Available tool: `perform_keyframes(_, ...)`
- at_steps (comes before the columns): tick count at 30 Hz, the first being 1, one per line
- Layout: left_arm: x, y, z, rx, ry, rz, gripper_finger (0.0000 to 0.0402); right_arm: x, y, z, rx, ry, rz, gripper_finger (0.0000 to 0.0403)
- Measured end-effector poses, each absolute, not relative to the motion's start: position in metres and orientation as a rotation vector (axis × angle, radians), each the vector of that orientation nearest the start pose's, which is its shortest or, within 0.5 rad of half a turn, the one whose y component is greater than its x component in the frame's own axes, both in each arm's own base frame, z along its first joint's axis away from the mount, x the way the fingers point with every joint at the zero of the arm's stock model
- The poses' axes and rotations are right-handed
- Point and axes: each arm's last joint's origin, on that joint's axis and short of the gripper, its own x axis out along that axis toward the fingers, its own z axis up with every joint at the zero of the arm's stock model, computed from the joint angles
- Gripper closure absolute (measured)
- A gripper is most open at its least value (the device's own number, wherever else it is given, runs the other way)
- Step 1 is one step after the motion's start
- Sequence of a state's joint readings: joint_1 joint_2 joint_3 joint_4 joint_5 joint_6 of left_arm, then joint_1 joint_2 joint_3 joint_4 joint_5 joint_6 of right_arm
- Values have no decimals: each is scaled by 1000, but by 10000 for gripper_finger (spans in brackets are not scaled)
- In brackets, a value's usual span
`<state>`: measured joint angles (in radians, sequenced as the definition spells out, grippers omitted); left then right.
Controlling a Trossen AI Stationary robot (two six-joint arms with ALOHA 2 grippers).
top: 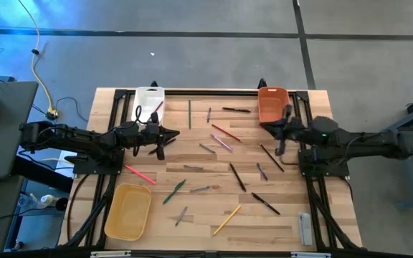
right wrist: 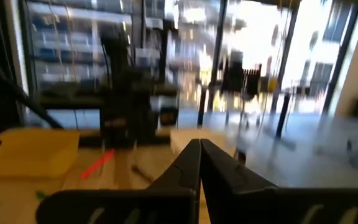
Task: Sort crayons/erasers/pens/pencils in bins
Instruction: Put the bottom blue crayon into the orange bin
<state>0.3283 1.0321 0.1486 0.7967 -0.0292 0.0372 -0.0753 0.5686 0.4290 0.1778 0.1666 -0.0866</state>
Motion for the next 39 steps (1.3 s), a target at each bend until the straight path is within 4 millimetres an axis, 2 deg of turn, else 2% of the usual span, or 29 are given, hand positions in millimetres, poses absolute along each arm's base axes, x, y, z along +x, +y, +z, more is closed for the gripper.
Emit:
perform_keyframes(5,173,60,174,29,59,355,402,169,-18,271,100,200,-280,403)
perform_keyframes(12,173,60,174,30,57,355,402,192,-14,254,299,462,-362,403)
perform_keyframes(22,173,60,174,30,57,358,402,200,15,213,640,773,-512,403)
perform_keyframes(28,173,60,173,-4,61,360,402,202,36,195,728,897,-539,399)
perform_keyframes(31,173,59,172,-32,68,340,402,203,42,187,776,939,-568,380)
perform_keyframes(39,173,58,172,-28,69,308,402,204,49,164,875,1105,-676,300)
